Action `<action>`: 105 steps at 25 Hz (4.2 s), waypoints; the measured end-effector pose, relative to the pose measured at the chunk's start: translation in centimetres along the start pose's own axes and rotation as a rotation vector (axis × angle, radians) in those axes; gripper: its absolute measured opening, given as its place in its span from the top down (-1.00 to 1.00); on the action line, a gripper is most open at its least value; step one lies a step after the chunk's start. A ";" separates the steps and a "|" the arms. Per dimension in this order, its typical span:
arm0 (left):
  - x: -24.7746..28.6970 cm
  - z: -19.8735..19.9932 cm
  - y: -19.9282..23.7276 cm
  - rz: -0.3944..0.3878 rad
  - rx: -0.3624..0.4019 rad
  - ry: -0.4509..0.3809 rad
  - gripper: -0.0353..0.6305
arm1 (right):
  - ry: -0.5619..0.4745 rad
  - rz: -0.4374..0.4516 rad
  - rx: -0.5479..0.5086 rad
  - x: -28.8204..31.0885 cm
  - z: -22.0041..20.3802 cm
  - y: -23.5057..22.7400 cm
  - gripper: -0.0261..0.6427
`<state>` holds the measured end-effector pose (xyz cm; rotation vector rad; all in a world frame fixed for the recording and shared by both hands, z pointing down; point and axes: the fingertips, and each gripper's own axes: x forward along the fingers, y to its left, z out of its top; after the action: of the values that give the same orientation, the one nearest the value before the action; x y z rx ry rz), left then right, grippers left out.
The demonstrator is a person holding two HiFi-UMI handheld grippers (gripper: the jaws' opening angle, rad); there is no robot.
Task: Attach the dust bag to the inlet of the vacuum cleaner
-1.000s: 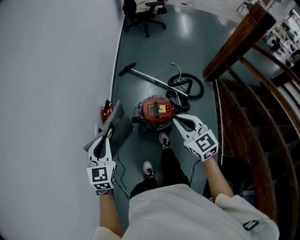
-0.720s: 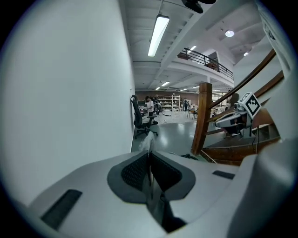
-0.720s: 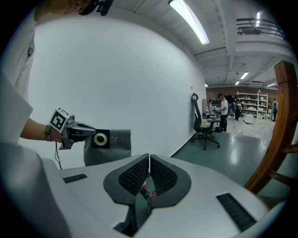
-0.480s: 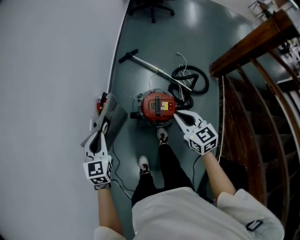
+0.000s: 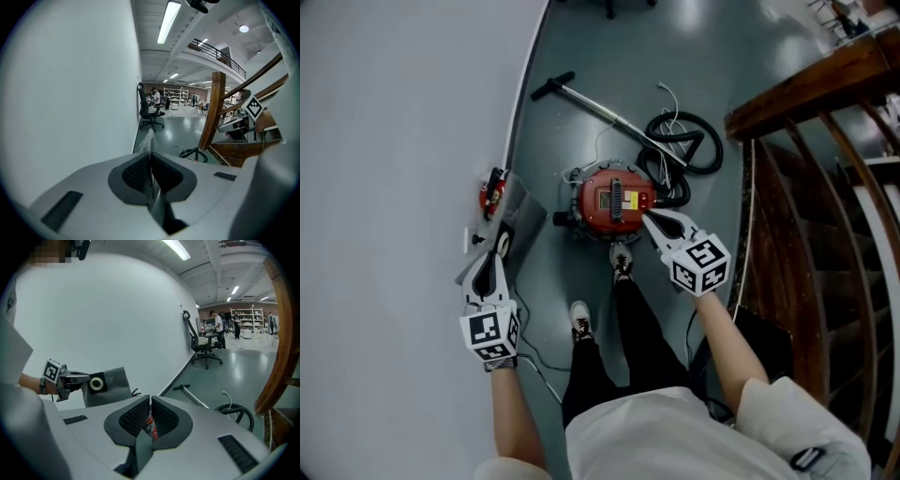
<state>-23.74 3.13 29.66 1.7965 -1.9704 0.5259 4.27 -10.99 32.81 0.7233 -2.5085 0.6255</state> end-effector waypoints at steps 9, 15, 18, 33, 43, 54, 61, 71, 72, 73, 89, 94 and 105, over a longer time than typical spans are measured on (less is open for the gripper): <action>5.0 -5.7 0.2 -0.002 0.029 0.063 0.83 | 0.073 -0.007 0.019 4.2 -5.3 -2.1 0.83; 8.1 -9.6 -0.4 -0.013 0.020 0.106 0.83 | 0.051 -0.010 0.037 6.6 -7.4 -3.8 0.83; 9.7 -11.5 -0.3 -0.009 -0.005 0.123 0.83 | 0.070 0.003 0.043 8.0 -8.7 -4.7 0.83; 15.2 -19.3 -0.8 -0.028 -0.037 0.215 0.83 | 0.118 0.035 0.264 12.9 -14.5 -9.1 0.83; 18.0 -24.0 -1.5 -0.019 -0.053 0.271 0.83 | 0.155 0.066 0.278 14.7 -17.2 -10.0 0.63; 21.1 -26.8 -2.6 -0.004 -0.134 0.284 0.83 | 0.170 0.112 0.295 16.1 -19.2 -10.5 0.59; 22.9 -28.5 -3.2 -0.015 -0.156 0.306 0.84 | 0.173 0.135 0.274 16.5 -19.9 -9.9 0.59; 24.5 -29.2 -5.0 -0.072 -0.185 0.288 0.84 | 0.158 0.129 0.185 16.9 -20.2 -10.1 0.58; 24.6 -29.2 -5.1 -0.076 -0.188 0.285 0.84 | 0.172 0.119 0.151 17.0 -20.3 -10.2 0.59; 24.7 -29.1 -5.2 -0.080 -0.191 0.281 0.84 | 0.188 0.109 0.108 17.0 -20.4 -10.2 0.59; 25.4 -28.4 -6.4 -0.154 -0.259 0.223 0.84 | 0.135 0.151 0.140 17.2 -20.8 -10.5 0.52; 25.3 -28.3 -6.6 -0.187 -0.258 0.217 0.84 | 0.104 0.144 0.177 17.1 -20.8 -10.5 0.52; 25.4 -28.1 -7.3 -0.223 -0.236 0.234 0.84 | 0.091 0.144 0.151 17.2 -20.7 -10.3 0.52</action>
<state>-16.88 -3.61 66.99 1.6944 -1.5818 0.3932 3.30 -14.27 61.41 0.5563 -2.4640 0.8867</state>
